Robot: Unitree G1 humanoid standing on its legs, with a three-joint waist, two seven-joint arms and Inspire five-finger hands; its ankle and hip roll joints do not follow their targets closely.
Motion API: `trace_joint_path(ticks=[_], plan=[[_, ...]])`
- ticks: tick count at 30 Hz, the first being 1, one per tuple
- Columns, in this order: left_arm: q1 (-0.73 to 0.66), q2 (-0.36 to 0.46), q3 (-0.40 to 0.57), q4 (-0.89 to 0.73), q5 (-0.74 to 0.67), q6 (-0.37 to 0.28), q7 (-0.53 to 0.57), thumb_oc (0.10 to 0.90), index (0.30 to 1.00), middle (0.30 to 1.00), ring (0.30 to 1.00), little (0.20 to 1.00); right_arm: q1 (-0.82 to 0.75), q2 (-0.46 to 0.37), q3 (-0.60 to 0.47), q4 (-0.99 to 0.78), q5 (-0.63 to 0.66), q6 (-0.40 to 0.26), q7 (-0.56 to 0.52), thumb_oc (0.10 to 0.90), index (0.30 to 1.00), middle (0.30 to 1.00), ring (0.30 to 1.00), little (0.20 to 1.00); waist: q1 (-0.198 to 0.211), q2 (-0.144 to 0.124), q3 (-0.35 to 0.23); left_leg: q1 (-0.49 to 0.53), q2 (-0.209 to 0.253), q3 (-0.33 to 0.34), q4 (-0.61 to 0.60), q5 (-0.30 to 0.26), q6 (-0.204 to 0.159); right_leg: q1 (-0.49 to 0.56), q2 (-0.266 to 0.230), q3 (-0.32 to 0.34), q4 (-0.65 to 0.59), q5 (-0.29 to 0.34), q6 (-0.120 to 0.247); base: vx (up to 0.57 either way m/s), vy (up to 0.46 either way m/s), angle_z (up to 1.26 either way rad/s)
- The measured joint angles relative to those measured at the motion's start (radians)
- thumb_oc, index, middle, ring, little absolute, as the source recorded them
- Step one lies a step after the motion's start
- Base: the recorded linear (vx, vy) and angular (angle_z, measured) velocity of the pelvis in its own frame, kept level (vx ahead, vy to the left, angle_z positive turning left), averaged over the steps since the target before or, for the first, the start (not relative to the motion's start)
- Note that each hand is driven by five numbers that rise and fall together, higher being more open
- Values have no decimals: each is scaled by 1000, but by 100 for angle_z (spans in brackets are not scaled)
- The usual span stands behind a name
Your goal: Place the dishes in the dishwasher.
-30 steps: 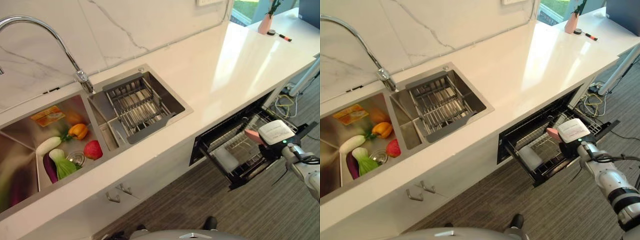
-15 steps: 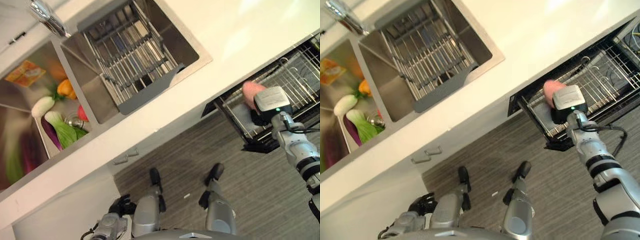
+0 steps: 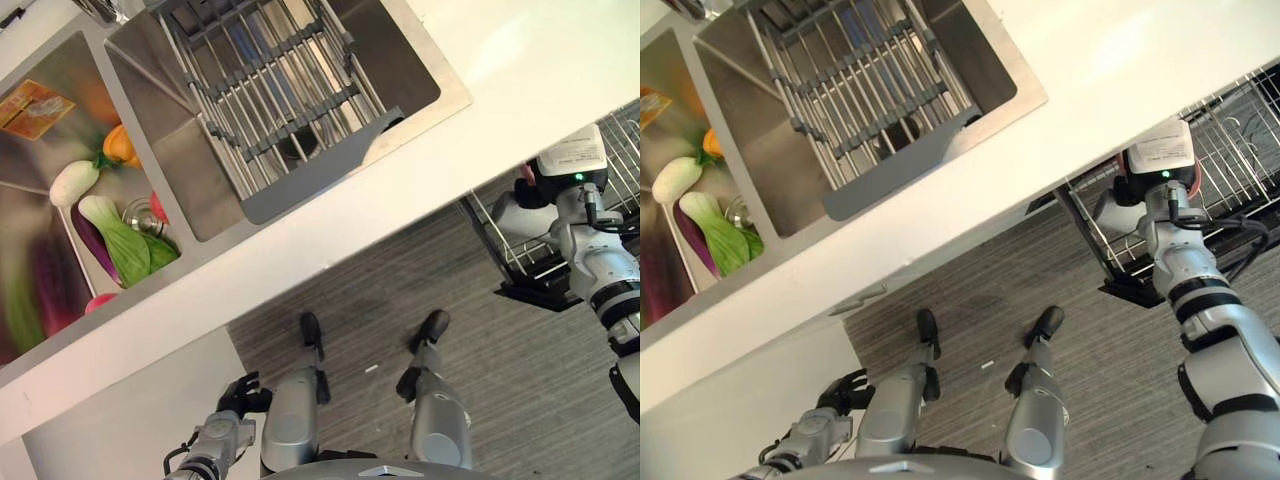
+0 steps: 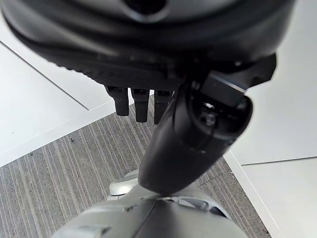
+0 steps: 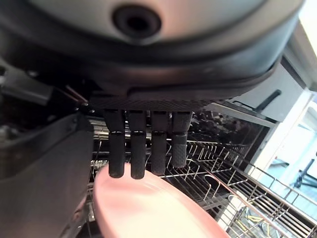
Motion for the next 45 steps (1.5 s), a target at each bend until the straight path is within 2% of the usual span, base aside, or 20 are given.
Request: trace_joint_path(ticks=[6, 10, 15, 17, 18, 19, 20, 21, 22, 24, 25, 27, 28, 30, 31, 32, 33, 35, 38, 45], plan=[[16, -6, 14, 1, 4, 11, 1, 800, 900, 900, 900, 900, 161, 11, -90, -142, 41, -6, -5, 800, 900, 900, 900, 900, -22, -9, -8, 69, 1, 0, -14, -2, 2, 67, 2, 3, 0, -5, 6, 27, -17, 1], [18, -2, 102, 20, 14, 31, -5, 800, 900, 900, 900, 900, 302, 9, -241, -289, 72, -22, -4, 800, 900, 900, 900, 900, -48, -49, -36, 117, 3, 6, -30, 6, 2, 99, 8, 15, 0, -12, 16, 103, -59, -7], [29, -5, 149, 73, 95, 32, -46, 800, 900, 900, 900, 900, 519, -3, -475, -336, 164, -36, -4, 800, 900, 900, 900, 900, -51, -88, -184, 190, 9, 21, -31, -11, -1, 167, 14, 21, -1, -28, 34, 89, -64, -5], [37, -4, 170, 105, 134, 36, -57, 800, 900, 900, 900, 900, 601, 11, -581, -334, 242, -73, -8, 800, 900, 900, 900, 900, -59, -109, -241, 236, 14, 35, -31, -28, -2, 203, 19, 33, -1, -37, 41, 94, -40, -15], [37, -4, 170, 105, 134, 36, -57, 800, 900, 900, 900, 900, 601, 11, -581, -334, 242, -73, -8, 800, 900, 900, 900, 900, -59, -109, -241, 236, 14, 35, -31, -28, -2, 203, 19, 33, -1, -37, 41, 53, -25, -15], [70, -3, 177, 130, 145, 44, -65, 800, 900, 900, 900, 900, 636, 45, -648, -301, 306, -76, -17, 800, 900, 900, 900, 900, -68, -123, -312, 245, 20, 47, -32, -45, 1, 212, 25, 40, -1, -52, 46, 68, -39, -22], [74, -4, 173, 133, 147, 45, -67, 800, 900, 900, 900, 900, 666, 50, -681, -276, 339, -74, -22, 800, 900, 900, 900, 900, -85, -130, -346, 254, 22, 59, -31, -48, -1, 205, 28, 51, -1, -52, 46, 68, -39, -22], [74, -4, 173, 133, 147, 45, -67, 800, 900, 900, 900, 900, 666, 50, -681, -276, 339, -74, -22, 800, 900, 900, 900, 900, -85, -130, -346, 254, 22, 59, -31, -48, -1, 205, 28, 51, -1, -52, 46, 38, -23, -16], [78, -4, 176, 149, 164, 55, -72, 800, 900, 900, 900, 900, 723, 62, -743, -257, 389, -93, -32, 800, 900, 900, 900, 900, -90, -133, -365, 265, 26, 61, -31, -47, -2, 216, 34, 53, -1, -52, 44, 40, -20, -5], [97, -11, 165, 153, 165, 55, -75, 800, 900, 900, 900, 900, 806, 80, -804, -111, 521, -119, -38, 800, 900, 900, 900, 900, -107, -127, -402, 268, 32, 63, -31, -51, -5, 220, 39, 56, -2, -59, 45, 74, -55, -8], [92, -15, 161, 161, 165, 56, -79, 800, 900, 900, 900, 900, 824, 97, -833, -19, 590, -137, -39, 400, 300, 300, 300, 300, -122, -122, -404, 270, 33, 65, -31, -51, -5, 220, 41, 58, -2, -59, 45, 78, -65, -3], [86, -21, 158, 173, 164, 57, -85, 800, 900, 900, 900, 900, 855, 186, -921, 147, 731, -177, -40, 400, 300, 300, 300, 300, -122, -107, -414, 269, 42, 64, -31, -52, -7, 220, 49, 56, -2, -62, 41, 59, -49, -2], [98, -27, 159, 178, 163, 55, -90, 800, 900, 900, 900, 900, 859, 227, -930, 187, 808, -160, -35, 400, 300, 300, 300, 300, -125, -98, -415, 268, 46, 64, -32, -53, -9, 218, 52, 57, -2, -64, 40, 46, -34, -9], [103, -46, 159, 182, 162, 56, -92, 800, 900, 900, 900, 900, 870, 269, -920, 241, 899, -150, -23, 400, 300, 300, 300, 300, -149, -59, -410, 265, 46, 71, -34, -54, -9, 211, 52, 64, -2, -63, 41, 20, -11, -9], [103, -46, 159, 182, 162, 56, -92, 800, 900, 900, 900, 900, 870, 269, -920, 241, 899, -150, -23, 400, 300, 300, 300, 300, -149, -59, -410, 265, 46, 71, -34, -54, -9, 211, 52, 64, -2, -63, 41, 11, -5, -12], [99, -70, 159, 183, 162, 55, -93, 800, 900, 900, 900, 900, 870, 287, -871, 267, 958, -146, 0, 400, 300, 300, 300, 300, -154, -18, -405, 265, 45, 81, -33, -54, -10, 205, 53, 74, -2, -61, 42, 23, -17, -10], [96, -76, 159, 184, 162, 55, -93, 800, 900, 900, 900, 900, 870, 288, -852, 267, 971, -147, 7, 400, 300, 300, 300, 300, -152, -10, -403, 265, 45, 81, -31, -54, -10, 205, 52, 73, -3, -61, 42, 20, -19, -8], [97, -80, 160, 184, 160, 50, -97, 800, 900, 900, 900, 900, 847, 289, -780, 310, 971, -180, 17, 400, 300, 300, 300, 300, -133, -6, -401, 259, 49, 72, -30, -54, -10, 206, 54, 66, -5, -62, 42, -3, -20, 11], [93, -75, 166, 174, 143, 38, -109, 800, 900, 900, 900, 900, 807, 284, -686, 360, 967, -177, 52, 400, 300, 300, 300, 300, -92, -18, -395, 227, 48, 34, -23, -45, -3, 206, 50, 42, -5, -62, 41, -16, -17, 36], [90, -73, 170, 145, 141, 26, -119, 800, 900, 900, 900, 900, 671, 249, -606, 346, 850, -178, 116, 400, 300, 300, 300, 300, -40, -7, -373, 225, 35, -21, -26, -31, -10, 243, 36, -11, -5, -71, 52, 25, -8, 26]])
